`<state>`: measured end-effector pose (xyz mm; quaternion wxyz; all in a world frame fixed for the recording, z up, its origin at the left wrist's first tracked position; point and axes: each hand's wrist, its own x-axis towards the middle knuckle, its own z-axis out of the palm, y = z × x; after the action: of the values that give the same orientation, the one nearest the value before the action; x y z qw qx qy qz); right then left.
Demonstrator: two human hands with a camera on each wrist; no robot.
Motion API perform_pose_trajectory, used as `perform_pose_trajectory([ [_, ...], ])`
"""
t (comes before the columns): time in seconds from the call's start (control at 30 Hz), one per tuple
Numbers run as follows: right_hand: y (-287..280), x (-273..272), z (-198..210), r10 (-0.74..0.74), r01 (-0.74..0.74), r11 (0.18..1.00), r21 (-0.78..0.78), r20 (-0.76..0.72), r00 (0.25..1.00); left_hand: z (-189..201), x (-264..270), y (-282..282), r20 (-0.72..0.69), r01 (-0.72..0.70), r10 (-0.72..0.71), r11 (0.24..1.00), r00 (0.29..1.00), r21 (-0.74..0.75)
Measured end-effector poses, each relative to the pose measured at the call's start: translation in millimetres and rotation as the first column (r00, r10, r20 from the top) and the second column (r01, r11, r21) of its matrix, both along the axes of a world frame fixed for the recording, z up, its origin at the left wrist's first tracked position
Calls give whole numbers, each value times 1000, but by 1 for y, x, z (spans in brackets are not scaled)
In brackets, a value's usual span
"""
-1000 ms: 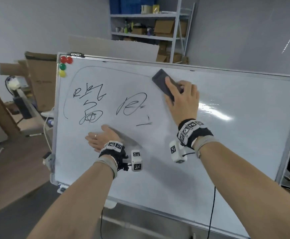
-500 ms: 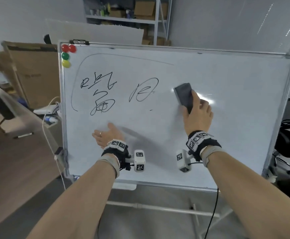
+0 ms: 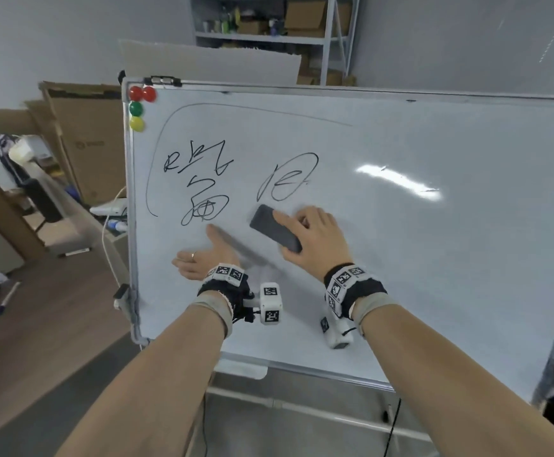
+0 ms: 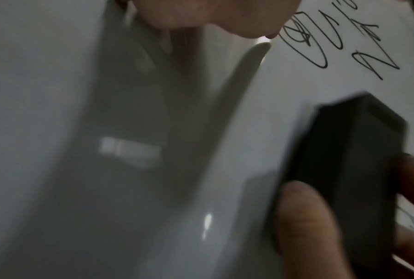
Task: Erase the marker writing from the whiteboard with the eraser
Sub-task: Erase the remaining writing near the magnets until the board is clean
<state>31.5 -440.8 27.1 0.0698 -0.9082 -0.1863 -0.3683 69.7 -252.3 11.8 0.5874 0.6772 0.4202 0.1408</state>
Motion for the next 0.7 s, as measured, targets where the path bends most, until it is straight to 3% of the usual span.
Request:
perform_pose_trajectory([
  [0.1,0,1,-4,52,-51,997,-58,13,999,0,2,2,36,-49,50,998,998,-31],
  [0.17,-11,4,4,-7,10,1000,-30,92,996,2,4,1,70,-90,94,994,993,-60],
  [0.3,-47,13,36,-315,255,934,251,238,919,5,12,-6,74,-103,108,992,991,-68],
  [0.43,-59,26,62,-473,362,833,419,198,859,9,19,-5,40,-105,106,994,994,-26],
  [0.5,-45,32,65,-438,327,838,437,179,881,9,22,-1,21,-102,102,995,995,-21],
  [0.57,-22,35,61,-327,252,894,370,154,933,8,23,3,11,-106,106,994,994,-16],
  [0.63,1,35,52,-157,137,975,173,107,982,9,24,5,35,-135,135,991,990,-4],
  [0.7,10,36,46,-25,27,999,-18,90,996,11,25,6,48,-167,167,986,985,-5],
])
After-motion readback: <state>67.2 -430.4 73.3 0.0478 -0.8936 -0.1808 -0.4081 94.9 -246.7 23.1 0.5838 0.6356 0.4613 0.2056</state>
